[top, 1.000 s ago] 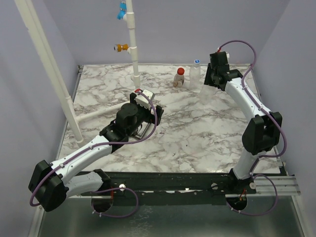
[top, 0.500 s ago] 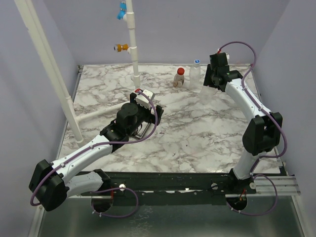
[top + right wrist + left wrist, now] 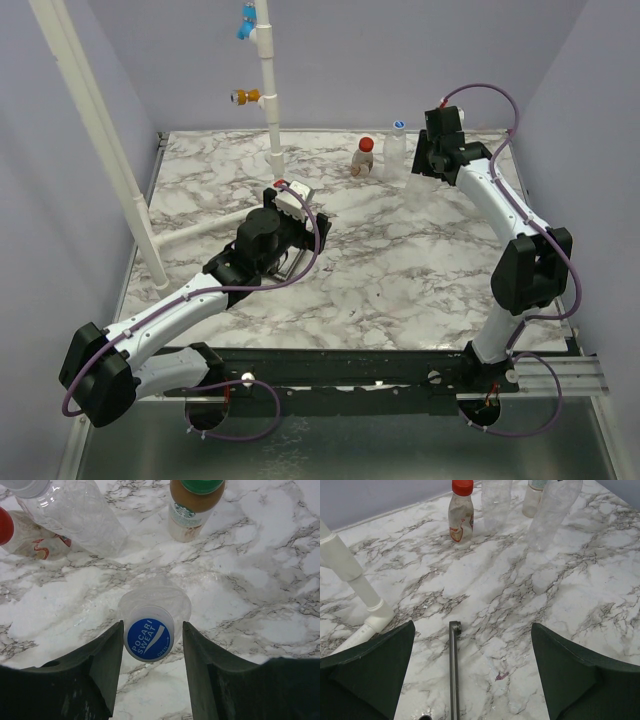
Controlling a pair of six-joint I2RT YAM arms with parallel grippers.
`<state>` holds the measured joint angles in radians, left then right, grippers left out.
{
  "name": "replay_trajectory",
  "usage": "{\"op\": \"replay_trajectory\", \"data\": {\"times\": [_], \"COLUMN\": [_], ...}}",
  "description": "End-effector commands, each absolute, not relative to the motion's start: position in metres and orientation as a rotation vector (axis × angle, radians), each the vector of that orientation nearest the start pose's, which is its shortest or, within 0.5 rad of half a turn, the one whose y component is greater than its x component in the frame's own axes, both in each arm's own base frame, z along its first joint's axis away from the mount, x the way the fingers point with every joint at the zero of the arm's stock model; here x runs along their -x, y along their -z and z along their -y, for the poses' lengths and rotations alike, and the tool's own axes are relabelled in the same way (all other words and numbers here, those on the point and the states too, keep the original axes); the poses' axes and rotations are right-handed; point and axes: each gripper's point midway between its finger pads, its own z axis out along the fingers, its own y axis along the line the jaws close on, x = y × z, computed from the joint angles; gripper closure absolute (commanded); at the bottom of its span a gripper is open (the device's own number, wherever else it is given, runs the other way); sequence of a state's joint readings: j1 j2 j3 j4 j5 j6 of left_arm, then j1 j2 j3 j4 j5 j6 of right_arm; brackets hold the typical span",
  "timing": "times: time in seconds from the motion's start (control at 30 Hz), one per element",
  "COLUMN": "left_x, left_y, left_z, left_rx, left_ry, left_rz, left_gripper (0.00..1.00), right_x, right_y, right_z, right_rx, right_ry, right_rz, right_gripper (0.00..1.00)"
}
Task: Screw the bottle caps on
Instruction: Place the plastic bottle at the center of the board.
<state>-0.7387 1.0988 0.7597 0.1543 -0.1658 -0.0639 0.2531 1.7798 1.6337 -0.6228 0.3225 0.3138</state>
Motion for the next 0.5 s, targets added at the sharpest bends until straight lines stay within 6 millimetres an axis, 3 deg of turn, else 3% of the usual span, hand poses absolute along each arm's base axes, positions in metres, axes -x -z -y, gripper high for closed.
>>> {"op": "replay_trajectory", "data": {"times": [0.0, 0.47], "left_x": [-0.3048, -0.305], "left_y": [-0.2369, -0.2364], "left_z": [0.2415, 0.2423], "left_rx": [-0.467, -0.468], "left_ry": [0.446, 0.452], "left_rz": [-1.712, -1.715], "left_gripper": [0.02, 0.02], "right_x": [-0.4708, -0.4706], "right_y": [-0.2141, -0.2221], "right_z": [-0.0772, -0.0774], "right_rx": [-0.244, -0.246], "right_ry": [0.051, 0.042], "right_rz": [-2.254, -2.24], "right_gripper": [0.48, 0.48]}}
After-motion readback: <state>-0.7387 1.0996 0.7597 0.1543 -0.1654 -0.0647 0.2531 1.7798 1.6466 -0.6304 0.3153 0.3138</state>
